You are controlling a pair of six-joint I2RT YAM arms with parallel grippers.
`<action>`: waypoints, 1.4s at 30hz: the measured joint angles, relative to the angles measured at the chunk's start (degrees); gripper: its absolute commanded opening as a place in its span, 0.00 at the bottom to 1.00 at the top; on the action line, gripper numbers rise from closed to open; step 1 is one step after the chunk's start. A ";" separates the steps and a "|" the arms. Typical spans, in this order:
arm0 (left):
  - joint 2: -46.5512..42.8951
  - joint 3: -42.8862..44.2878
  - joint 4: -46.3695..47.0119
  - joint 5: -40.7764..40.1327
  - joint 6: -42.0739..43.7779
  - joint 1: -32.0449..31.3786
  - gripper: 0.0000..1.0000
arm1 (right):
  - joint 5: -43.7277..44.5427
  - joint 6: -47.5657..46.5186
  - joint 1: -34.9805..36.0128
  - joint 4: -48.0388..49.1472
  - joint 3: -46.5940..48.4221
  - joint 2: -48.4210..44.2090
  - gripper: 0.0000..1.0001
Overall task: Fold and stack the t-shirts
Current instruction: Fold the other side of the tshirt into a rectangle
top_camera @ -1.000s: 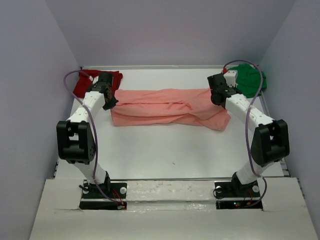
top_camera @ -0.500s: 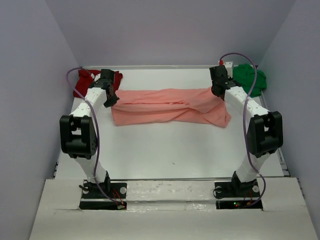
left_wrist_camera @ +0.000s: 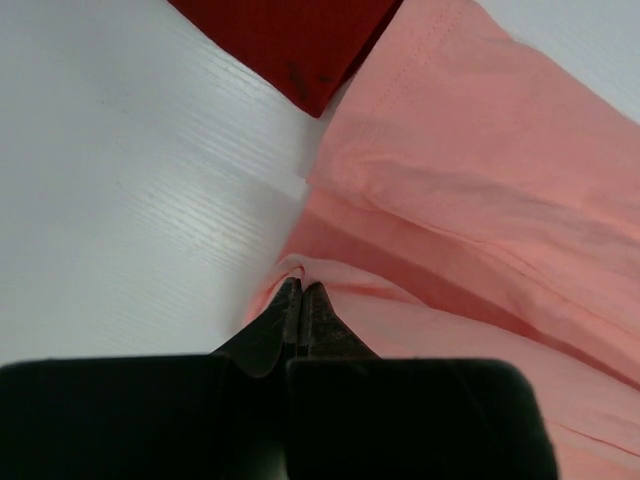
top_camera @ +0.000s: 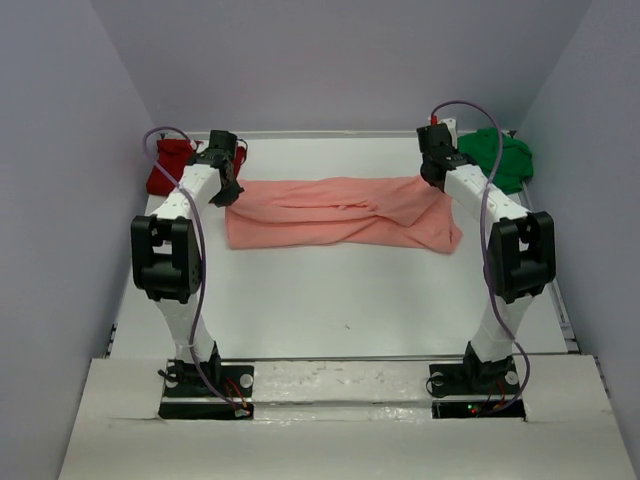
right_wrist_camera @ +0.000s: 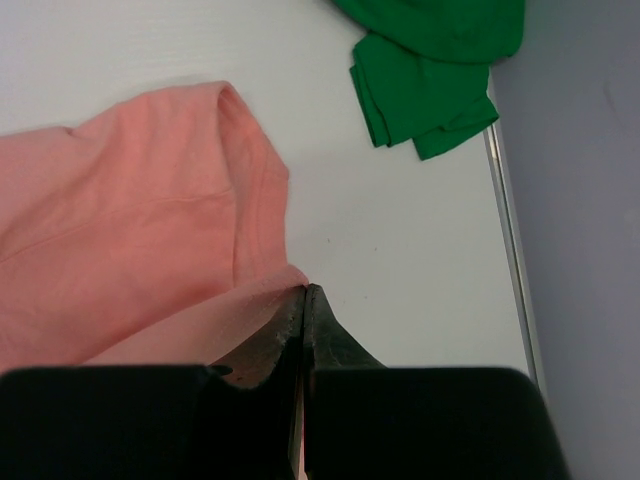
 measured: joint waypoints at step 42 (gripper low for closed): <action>3.50 3.45 -1.53 -4.42 0.28 -0.61 0.77 | -4.11 -3.08 -3.39 -0.50 8.26 11.02 0.00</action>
